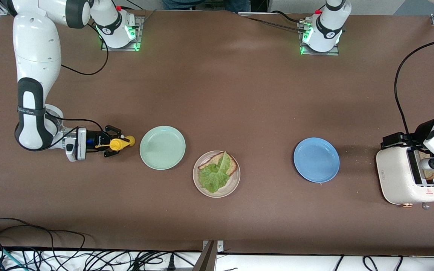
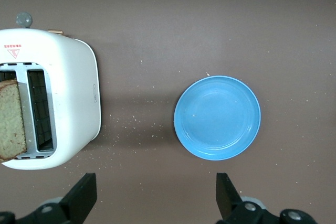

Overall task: Make sandwich on beige plate with both arms
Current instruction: 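Lift the mustard bottle and carry it toward the beige plate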

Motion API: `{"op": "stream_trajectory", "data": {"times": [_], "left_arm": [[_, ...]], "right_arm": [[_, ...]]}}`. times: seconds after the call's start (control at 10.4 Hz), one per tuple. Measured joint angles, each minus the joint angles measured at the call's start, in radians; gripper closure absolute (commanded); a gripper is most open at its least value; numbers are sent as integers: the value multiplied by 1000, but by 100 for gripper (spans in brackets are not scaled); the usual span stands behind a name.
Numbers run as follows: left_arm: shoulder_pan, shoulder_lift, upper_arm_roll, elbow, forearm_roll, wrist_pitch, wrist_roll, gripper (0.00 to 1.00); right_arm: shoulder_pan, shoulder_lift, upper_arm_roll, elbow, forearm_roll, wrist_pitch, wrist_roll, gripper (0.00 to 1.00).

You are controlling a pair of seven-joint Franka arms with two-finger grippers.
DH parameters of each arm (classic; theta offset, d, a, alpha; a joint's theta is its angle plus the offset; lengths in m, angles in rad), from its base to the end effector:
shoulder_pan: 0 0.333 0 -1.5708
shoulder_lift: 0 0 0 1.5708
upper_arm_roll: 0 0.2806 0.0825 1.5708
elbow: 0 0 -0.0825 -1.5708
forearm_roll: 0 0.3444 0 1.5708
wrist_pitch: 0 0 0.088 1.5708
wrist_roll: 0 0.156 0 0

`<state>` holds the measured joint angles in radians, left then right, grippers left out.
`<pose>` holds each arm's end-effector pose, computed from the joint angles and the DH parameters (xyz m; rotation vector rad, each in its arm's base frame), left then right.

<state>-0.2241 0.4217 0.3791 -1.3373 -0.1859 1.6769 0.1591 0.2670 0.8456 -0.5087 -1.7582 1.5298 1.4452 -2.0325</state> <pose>0.6173 0.0359 0.4230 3.1013 -0.0088 -0.0743 0.5590 0.0496 0.1293 -1.6615 -0.9634 -0.6895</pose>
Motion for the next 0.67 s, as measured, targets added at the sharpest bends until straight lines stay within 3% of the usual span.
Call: {"op": "stream_trajectory", "data": {"times": [0.39, 0.67], "left_arm": [[0, 2, 0, 0, 0, 0, 0, 0], [0, 3, 0, 0, 0, 0, 0, 0]], "right_arm": [[9, -6, -22, 165, -145, 46, 283, 100], [84, -22, -64, 304, -266, 99, 502, 100]]}}
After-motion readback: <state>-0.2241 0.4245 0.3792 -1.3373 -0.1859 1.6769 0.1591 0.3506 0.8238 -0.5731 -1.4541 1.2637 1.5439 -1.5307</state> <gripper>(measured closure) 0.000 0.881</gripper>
